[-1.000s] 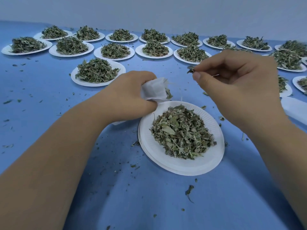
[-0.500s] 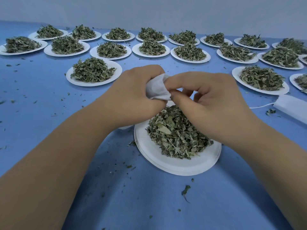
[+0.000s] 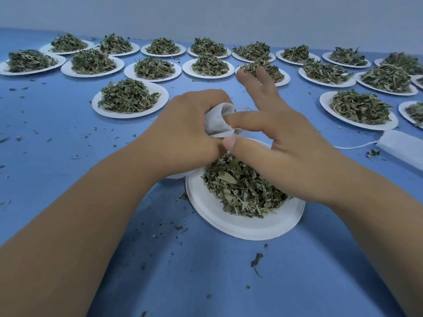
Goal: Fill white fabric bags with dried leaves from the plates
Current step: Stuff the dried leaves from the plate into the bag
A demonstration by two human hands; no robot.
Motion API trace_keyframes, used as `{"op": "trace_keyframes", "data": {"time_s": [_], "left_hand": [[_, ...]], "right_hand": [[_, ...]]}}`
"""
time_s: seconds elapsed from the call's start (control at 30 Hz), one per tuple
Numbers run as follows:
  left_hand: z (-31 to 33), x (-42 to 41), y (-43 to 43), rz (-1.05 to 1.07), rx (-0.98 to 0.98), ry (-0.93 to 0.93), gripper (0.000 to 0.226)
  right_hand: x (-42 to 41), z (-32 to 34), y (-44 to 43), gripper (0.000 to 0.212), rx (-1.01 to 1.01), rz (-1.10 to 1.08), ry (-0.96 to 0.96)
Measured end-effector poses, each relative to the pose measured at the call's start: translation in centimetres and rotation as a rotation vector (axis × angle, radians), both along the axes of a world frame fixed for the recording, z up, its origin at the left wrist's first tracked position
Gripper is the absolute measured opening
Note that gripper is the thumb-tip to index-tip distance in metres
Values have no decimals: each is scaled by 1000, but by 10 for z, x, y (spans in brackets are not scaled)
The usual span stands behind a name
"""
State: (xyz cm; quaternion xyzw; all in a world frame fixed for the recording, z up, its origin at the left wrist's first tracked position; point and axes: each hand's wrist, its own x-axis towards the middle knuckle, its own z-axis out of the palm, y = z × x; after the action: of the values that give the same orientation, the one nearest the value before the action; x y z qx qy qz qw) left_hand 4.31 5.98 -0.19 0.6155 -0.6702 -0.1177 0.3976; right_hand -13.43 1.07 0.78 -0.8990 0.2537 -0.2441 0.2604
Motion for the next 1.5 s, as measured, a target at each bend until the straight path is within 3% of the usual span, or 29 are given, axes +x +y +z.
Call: {"op": "trace_keyframes", "data": {"time_s": [0.13,0.27,0.33,0.53,0.67,0.73,0.87,1.03,1.13,1.2,1.27,1.37,1.5], "left_hand": [[0,3,-1,49,-27,13,13],[1,1,0,20,1,13,7],[1,-1,0,-20,-2,5,16],[2,1,0,21,-20,26,8],[5,-6,-1,7,-35,-9,9],[5,-7,-4,41,-58,-6,8],[3,-4,-4,93,-90,57,7],[0,-2,-3,104,-113,63,35],[5,7,1,-7,-118,111,84],[7,12,3,-159,-93,175,102],[7,15,3,-270,-66,285,103],[7,18,2,-271,-33,411,102],[10,28,6,-213,23,391,111]], "right_hand": [[-5,2,-2,17,46,-47,-196],[-2,1,-1,31,43,54,28],[-1,-2,-1,38,39,76,75],[-3,1,-2,25,119,17,-179],[9,-2,2,31,39,86,52],[12,-2,1,38,35,45,23],[12,5,1,15,105,17,-76],[13,5,-4,15,98,-12,-95],[17,11,-4,16,149,26,-121],[22,16,-4,17,152,80,-107],[28,24,-5,18,139,136,-78],[37,32,-9,19,123,179,-50],[39,31,-15,20,201,202,-139]]}}
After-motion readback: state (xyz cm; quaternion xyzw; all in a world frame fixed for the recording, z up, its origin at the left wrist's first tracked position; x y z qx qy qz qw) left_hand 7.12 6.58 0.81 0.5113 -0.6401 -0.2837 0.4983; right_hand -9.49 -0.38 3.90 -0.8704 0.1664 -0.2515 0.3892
